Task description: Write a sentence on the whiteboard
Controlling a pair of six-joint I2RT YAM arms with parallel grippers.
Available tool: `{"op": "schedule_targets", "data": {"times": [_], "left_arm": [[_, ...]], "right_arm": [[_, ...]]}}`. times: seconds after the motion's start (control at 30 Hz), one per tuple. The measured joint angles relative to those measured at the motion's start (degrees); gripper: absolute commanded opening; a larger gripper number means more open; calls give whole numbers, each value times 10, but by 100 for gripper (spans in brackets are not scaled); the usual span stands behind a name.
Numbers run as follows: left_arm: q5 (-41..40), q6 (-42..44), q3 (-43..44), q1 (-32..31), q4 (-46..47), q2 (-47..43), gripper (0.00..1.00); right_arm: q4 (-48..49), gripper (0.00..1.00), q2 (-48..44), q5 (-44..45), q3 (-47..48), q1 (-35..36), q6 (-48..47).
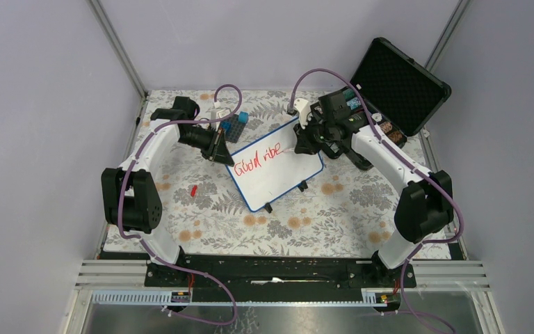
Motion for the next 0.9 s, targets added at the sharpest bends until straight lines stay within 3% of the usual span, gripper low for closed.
{"op": "schedule_targets", "data": {"times": [0.9], "left_arm": [[1,0,0,0,0,0,0]], "right_arm": [[5,0,-1,-4,22,-32,7]]}}
